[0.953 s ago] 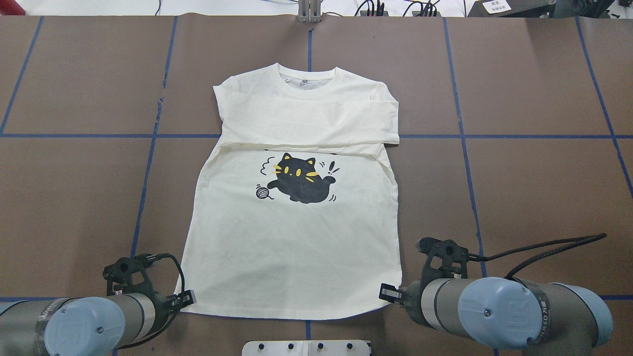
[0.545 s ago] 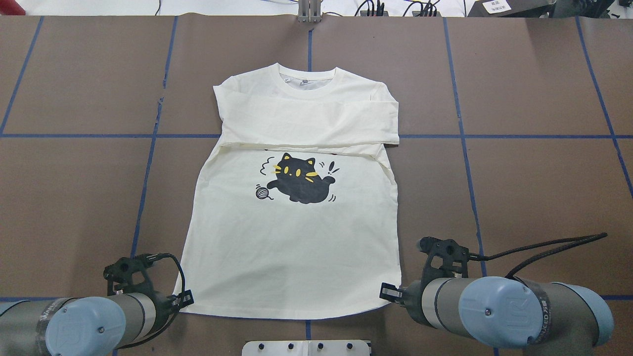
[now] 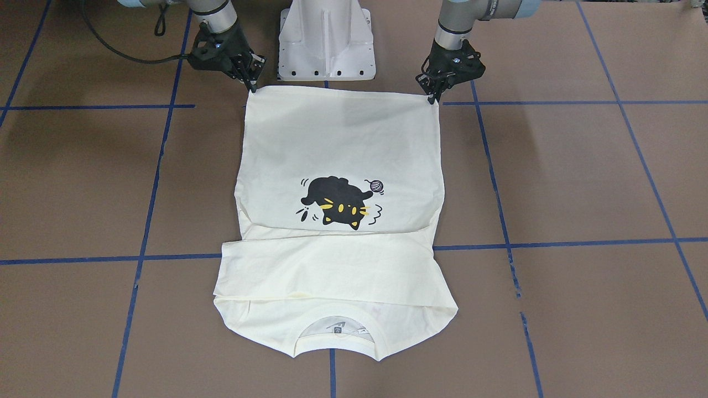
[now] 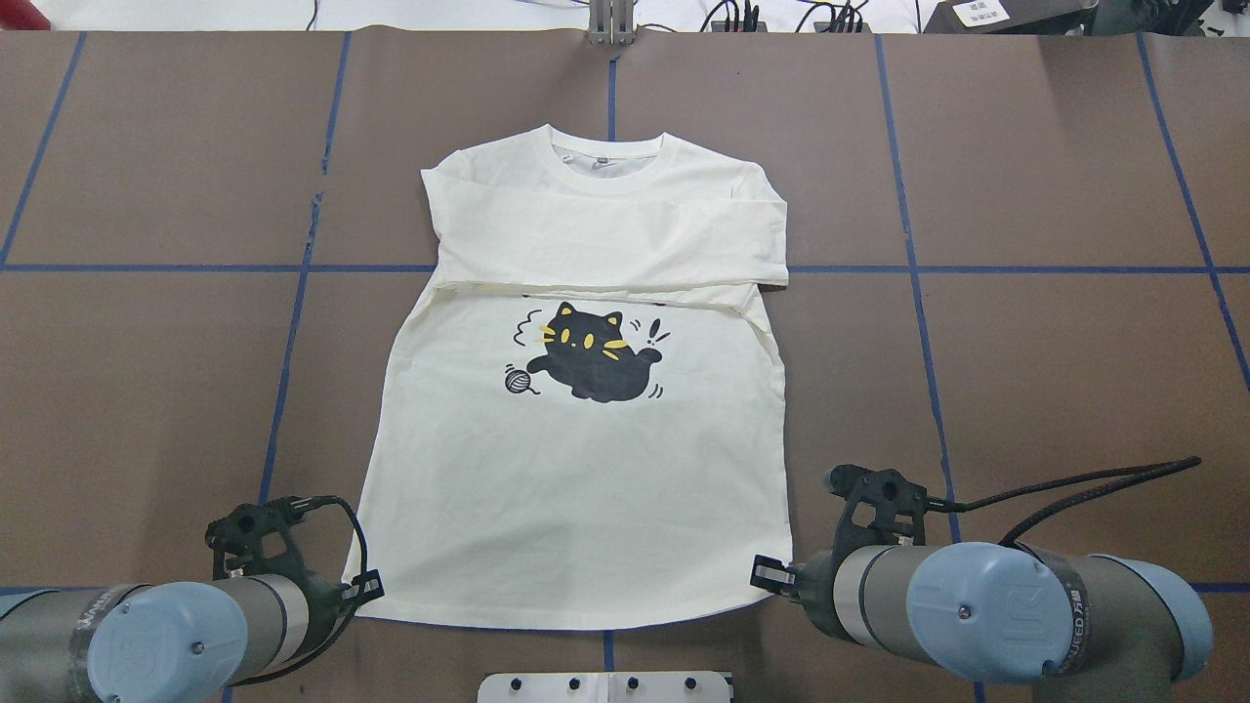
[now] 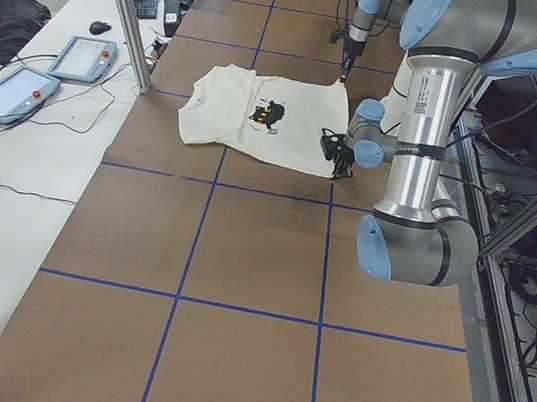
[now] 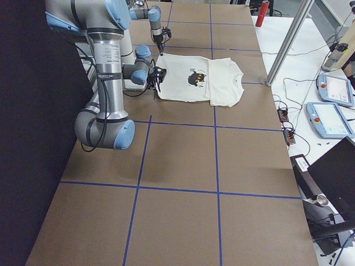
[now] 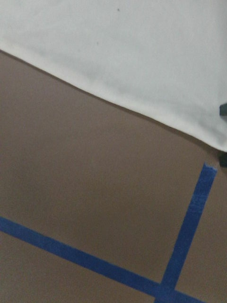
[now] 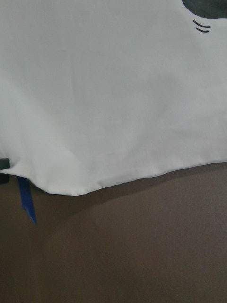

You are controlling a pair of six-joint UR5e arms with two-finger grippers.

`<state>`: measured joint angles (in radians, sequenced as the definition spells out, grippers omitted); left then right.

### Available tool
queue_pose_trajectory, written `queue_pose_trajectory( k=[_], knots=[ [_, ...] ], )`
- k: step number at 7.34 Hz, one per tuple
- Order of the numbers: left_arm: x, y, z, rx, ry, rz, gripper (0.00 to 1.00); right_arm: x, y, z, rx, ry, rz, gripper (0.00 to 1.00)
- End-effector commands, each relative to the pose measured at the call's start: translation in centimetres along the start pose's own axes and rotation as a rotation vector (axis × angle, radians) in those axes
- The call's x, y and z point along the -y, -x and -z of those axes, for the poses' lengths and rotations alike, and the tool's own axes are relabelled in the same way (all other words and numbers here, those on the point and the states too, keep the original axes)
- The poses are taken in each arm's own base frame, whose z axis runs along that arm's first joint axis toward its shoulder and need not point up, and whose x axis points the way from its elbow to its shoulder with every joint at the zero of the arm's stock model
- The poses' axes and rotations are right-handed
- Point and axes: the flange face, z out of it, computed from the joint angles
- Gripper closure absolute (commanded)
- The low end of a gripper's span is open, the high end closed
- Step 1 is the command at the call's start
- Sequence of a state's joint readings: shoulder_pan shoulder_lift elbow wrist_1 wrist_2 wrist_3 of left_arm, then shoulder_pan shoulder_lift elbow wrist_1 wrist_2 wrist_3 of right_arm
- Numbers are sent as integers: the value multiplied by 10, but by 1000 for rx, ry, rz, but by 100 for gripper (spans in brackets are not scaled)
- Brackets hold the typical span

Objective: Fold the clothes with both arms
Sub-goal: 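Grasp the hem corners nearest the robot with both grippers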

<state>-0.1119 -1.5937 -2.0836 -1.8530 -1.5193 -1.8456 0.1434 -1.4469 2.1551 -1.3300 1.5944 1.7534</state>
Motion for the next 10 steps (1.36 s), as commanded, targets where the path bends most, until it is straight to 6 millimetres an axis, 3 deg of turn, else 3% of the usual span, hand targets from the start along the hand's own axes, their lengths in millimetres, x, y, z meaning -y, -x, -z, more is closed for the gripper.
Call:
queue_pose_trajectory(
  k=[1,2,3,4,6,8,10],
  knots=[
    [2,0,1,-2,-4,3,83,1,0,0,-1,-1,0,100],
    [4,-1,3,-6,-5,5,88,0,-1,0,-1,0,0,100],
    [4,-2,4,-9,-5,6,100,0,0,1,2,1,0,100],
    [4,-6,13,-27,2,8,100,3,-1,7,8,1,-4,100],
    [2,-24,70,-131,39,15,100,10,-4,18,10,31,-17,100],
    [0,-36,122,-229,71,19,100,4,-26,36,-4,53,-7,100],
    [-14,-37,139,-244,156,1,100,-16,-44,44,-34,123,18,100]
  ],
)
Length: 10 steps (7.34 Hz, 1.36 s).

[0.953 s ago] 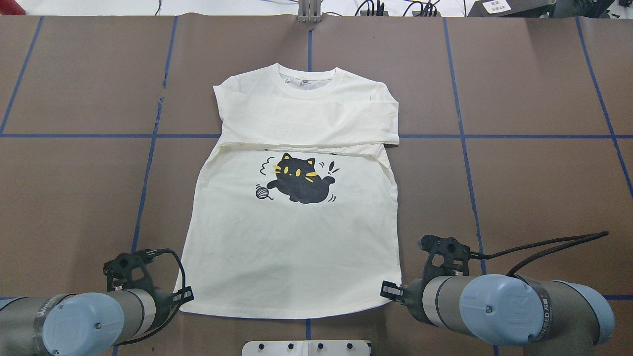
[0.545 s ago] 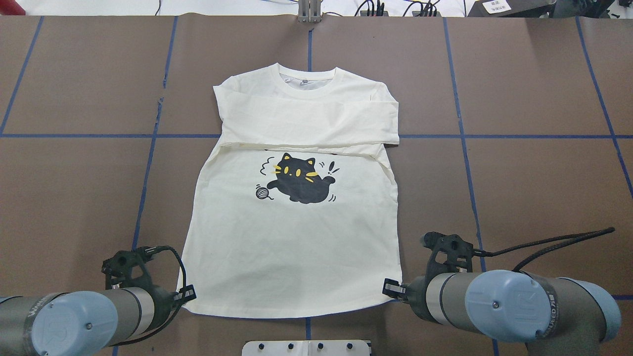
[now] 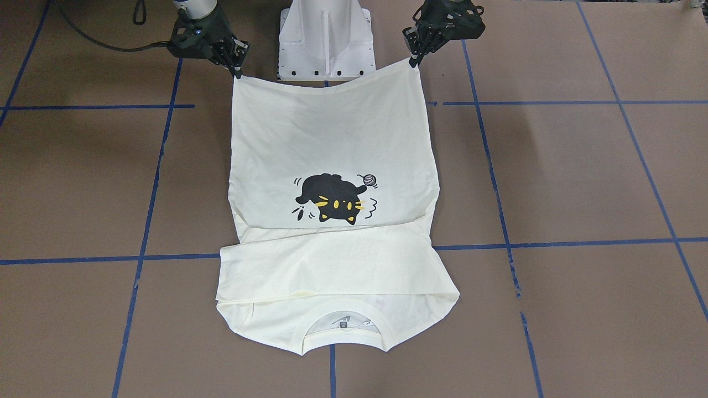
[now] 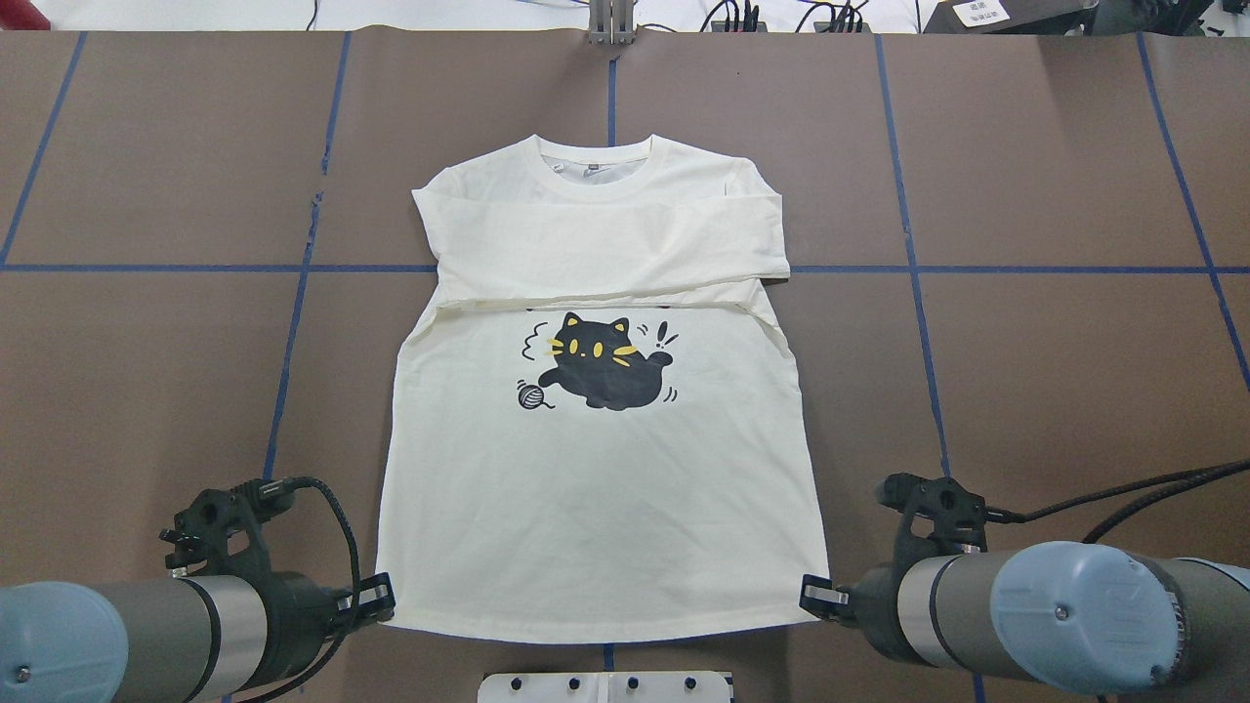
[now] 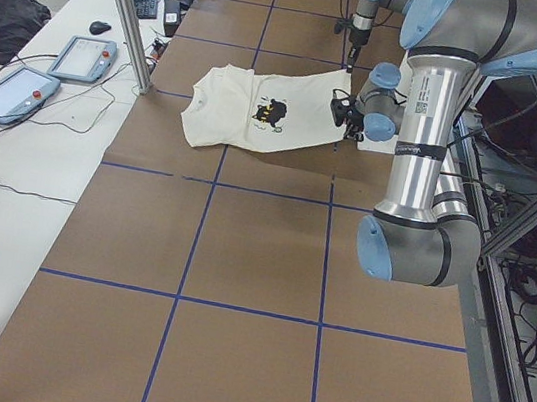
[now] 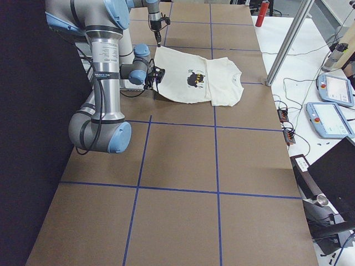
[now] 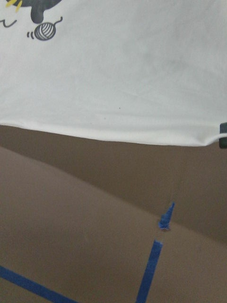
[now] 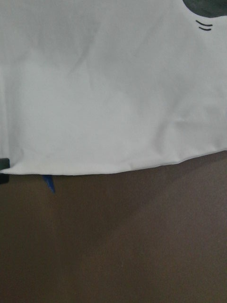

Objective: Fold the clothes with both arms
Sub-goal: 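Lift the hem with both grippers and fold it toward the collar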

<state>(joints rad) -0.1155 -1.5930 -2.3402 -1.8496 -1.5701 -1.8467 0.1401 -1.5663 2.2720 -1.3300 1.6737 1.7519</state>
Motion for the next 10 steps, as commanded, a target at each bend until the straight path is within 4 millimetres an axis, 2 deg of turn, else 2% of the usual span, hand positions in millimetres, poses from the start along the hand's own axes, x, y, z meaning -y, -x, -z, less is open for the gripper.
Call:
queue_pose_trajectory(
  k=[1,3,4,6,7,8,9,10],
  knots=[
    [-18,-2,9,-8,63,-17,100,-25,-19,9,-29,69,33,100],
    [-38,2,13,-2,110,-41,100,-40,-35,29,-42,112,56,100],
    [-38,15,19,17,114,-54,100,-41,-41,39,-47,130,54,100],
    [-37,17,25,16,117,-73,100,-34,-29,41,-18,116,44,100],
    [-40,11,25,6,131,-72,100,-13,-8,35,22,75,19,100],
    [-33,7,25,0,129,-64,100,9,13,34,64,35,38,100],
    [-14,6,22,-1,88,-76,100,44,19,41,79,4,63,100],
    [8,1,20,-8,39,-89,100,84,15,53,80,14,61,100]
  ],
)
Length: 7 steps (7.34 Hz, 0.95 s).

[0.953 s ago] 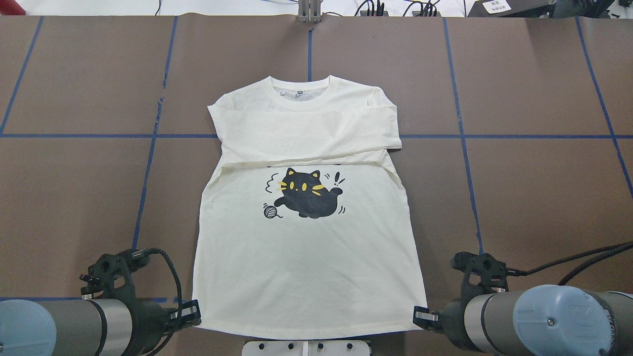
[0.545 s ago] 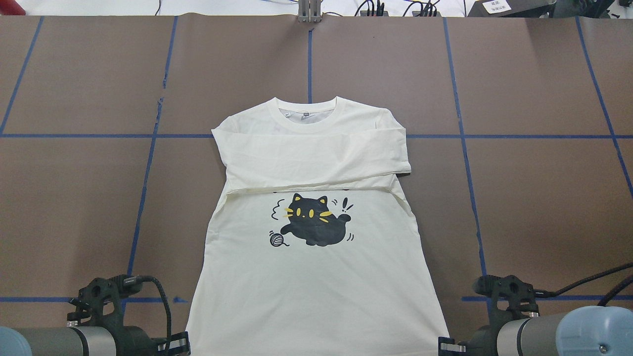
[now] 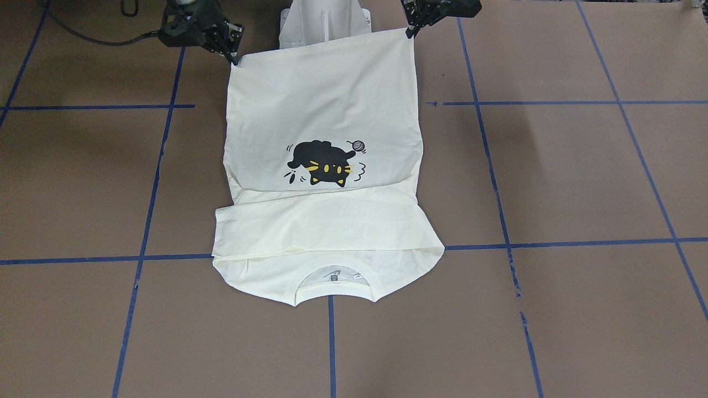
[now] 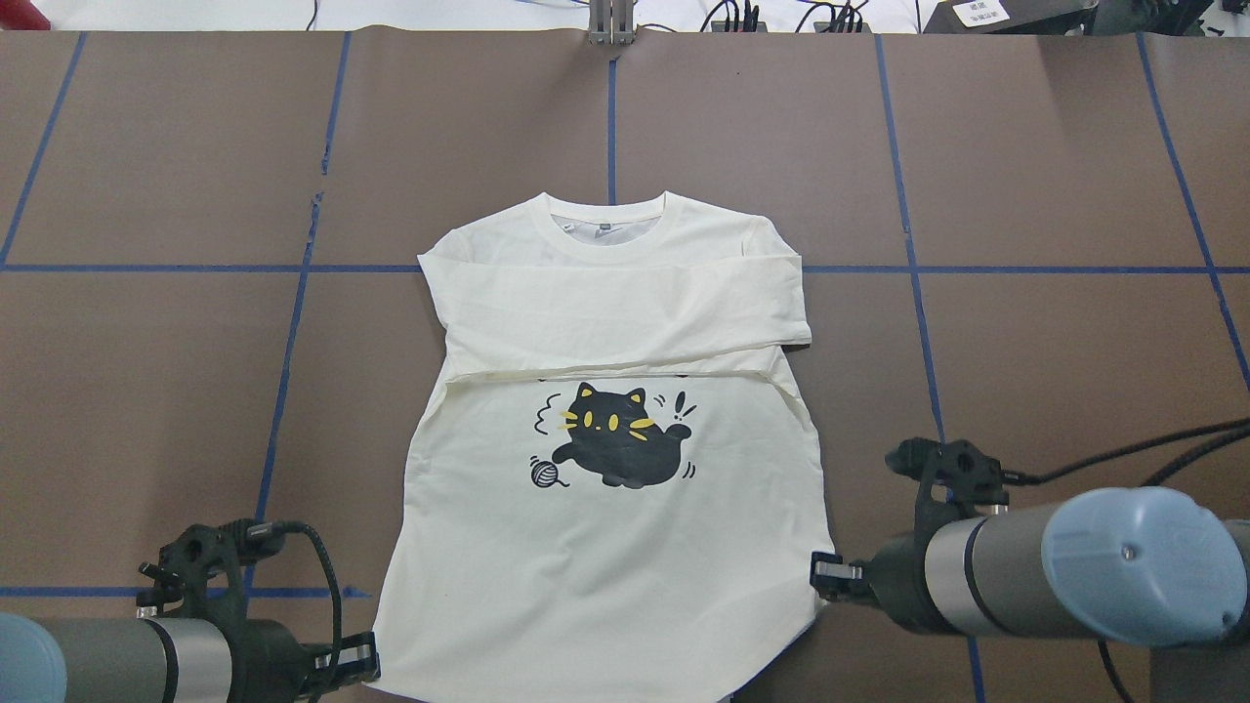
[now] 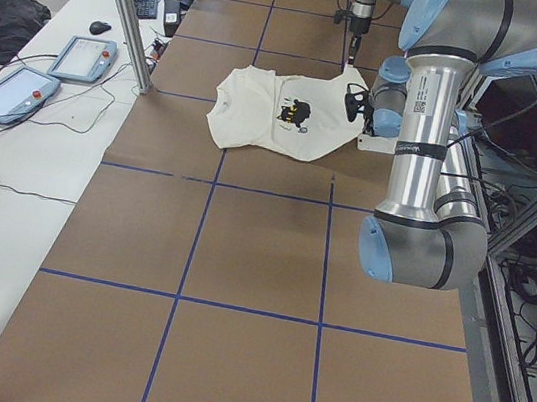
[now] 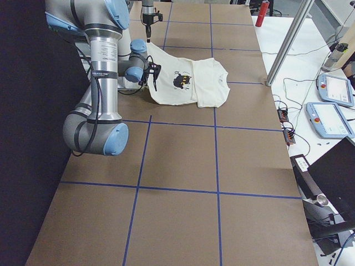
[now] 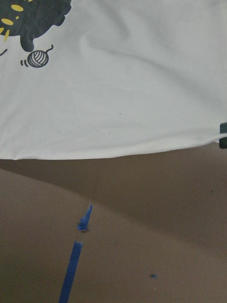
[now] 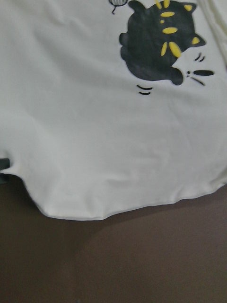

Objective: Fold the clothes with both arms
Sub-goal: 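Lift the hem with both grippers and fold it toward the collar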

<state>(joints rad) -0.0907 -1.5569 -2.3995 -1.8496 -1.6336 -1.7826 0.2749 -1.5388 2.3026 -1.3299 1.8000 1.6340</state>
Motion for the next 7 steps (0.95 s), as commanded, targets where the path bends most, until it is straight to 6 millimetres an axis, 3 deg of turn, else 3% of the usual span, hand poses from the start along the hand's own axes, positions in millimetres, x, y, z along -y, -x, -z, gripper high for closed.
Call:
queue_pose_trajectory(
  k=[1,3,5,7],
  knots=[
    [50,-2,9,-3,-76,-24,100,83,3,24,28,-22,-9,100],
    [103,-5,34,-14,-130,-21,100,142,4,25,18,-97,-8,100],
    [174,-45,19,14,-225,21,100,180,20,20,20,-139,-31,100],
    [217,-54,21,32,-290,56,100,215,36,29,38,-182,-57,100]
  ],
)
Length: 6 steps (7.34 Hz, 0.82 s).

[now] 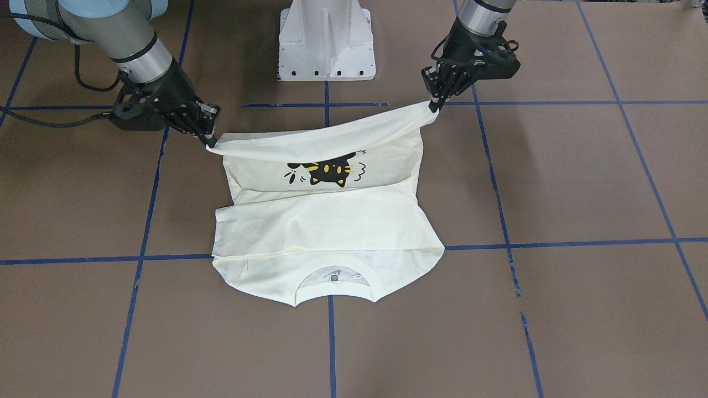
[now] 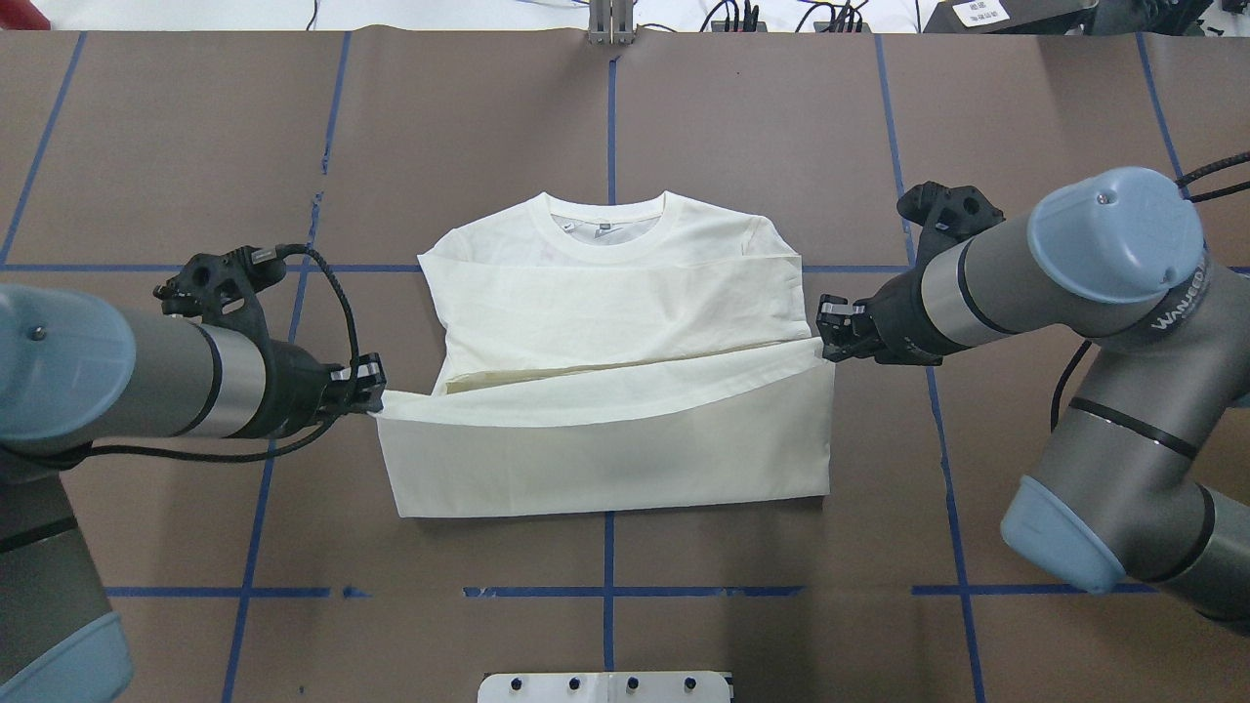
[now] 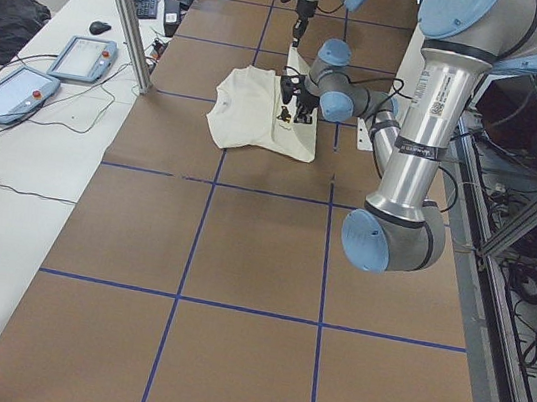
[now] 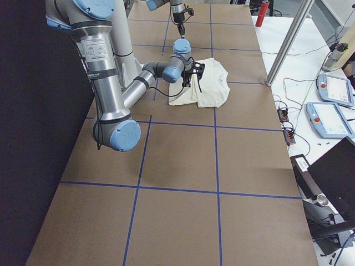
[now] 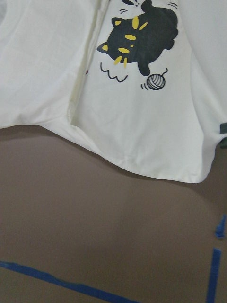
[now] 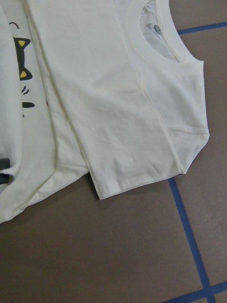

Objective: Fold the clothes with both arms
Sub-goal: 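Carry the folded hem farther toward the collar with both grippers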

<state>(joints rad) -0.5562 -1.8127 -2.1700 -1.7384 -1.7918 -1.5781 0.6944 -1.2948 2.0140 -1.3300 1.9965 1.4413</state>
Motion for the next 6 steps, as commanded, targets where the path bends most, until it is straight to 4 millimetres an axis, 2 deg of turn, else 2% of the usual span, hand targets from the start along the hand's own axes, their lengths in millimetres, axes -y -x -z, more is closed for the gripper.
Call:
queue_pose_trajectory(
  k=[1,2,3,4,5,6],
  knots=[
    [45,-5,-1,17,-66,-8,100,47,17,-1,4,-41,-36,100],
    [58,0,-6,35,-84,-8,100,74,18,0,-3,-46,-24,100],
    [70,-4,-7,37,-99,-14,100,106,22,-4,-15,-47,-41,100],
    [80,-23,-21,38,-105,-18,100,128,38,-16,-28,-52,-55,100],
    [93,-34,-44,61,-112,-8,100,149,53,-30,-36,-58,-64,100],
    [112,-37,-53,77,-131,3,100,170,49,-48,-19,-70,-60,100]
  ],
)
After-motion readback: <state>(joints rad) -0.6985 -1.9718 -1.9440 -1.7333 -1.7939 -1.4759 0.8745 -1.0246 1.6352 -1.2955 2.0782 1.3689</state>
